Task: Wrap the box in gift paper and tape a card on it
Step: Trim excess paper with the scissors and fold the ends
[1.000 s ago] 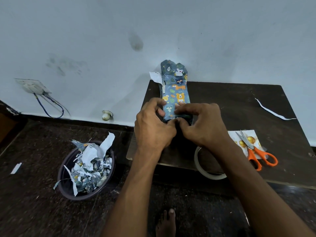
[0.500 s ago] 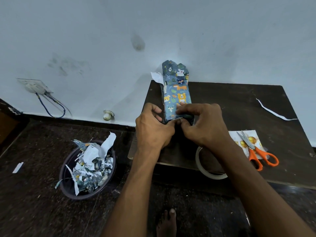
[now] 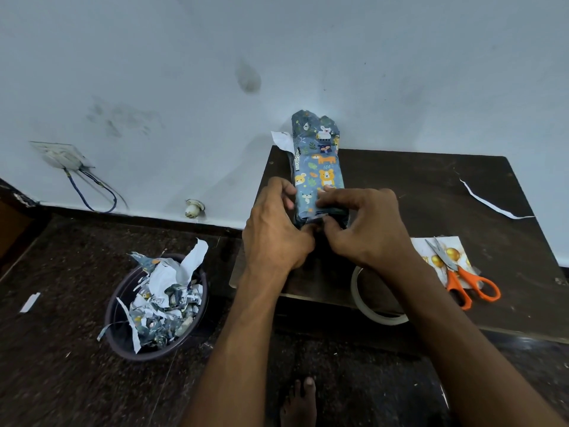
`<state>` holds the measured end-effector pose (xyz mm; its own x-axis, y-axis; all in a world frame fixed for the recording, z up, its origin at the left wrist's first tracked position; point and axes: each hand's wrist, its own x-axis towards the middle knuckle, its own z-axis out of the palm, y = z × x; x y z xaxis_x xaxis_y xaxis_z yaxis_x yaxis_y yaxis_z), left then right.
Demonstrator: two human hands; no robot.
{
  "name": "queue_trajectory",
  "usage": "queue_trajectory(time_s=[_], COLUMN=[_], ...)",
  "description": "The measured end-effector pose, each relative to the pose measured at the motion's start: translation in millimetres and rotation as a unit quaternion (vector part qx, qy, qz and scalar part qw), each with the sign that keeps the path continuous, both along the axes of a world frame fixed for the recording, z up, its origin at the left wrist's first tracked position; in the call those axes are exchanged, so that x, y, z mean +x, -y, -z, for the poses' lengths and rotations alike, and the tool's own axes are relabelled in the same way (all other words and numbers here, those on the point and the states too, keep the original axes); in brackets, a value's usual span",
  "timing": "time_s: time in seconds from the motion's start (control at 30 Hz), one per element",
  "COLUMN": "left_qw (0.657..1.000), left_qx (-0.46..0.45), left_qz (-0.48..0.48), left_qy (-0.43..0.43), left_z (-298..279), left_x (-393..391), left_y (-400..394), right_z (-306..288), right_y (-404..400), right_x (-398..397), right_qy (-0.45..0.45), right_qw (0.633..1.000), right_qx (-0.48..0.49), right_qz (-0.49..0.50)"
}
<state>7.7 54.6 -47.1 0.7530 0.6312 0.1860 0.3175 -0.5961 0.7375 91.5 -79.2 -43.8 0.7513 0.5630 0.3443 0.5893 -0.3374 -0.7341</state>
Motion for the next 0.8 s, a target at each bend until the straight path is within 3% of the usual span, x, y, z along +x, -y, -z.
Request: queue_trajectory(time_s=[0.23, 0.6, 0.8], left_qw=[1.000, 0.999, 0.999], left_qx=[0.009, 0.005, -0.012], left_qz=[0.002, -0.032, -0.034], left_qy=[0.002, -0.002, -0.002], left_z=[-1, -6, -8], left_x=[-1, -1, -1], left_y=[-1, 2, 3], right_z=[0, 8, 5], right_y=[0, -15, -22], right_x=[0, -4, -8], right_qy=[0.011, 0.039, -0.026], right_qw=[1.000, 0.995, 0.987], right_qx=[-0.008, 0.038, 0.086], right_qz=[-0.007, 0.081, 0.134])
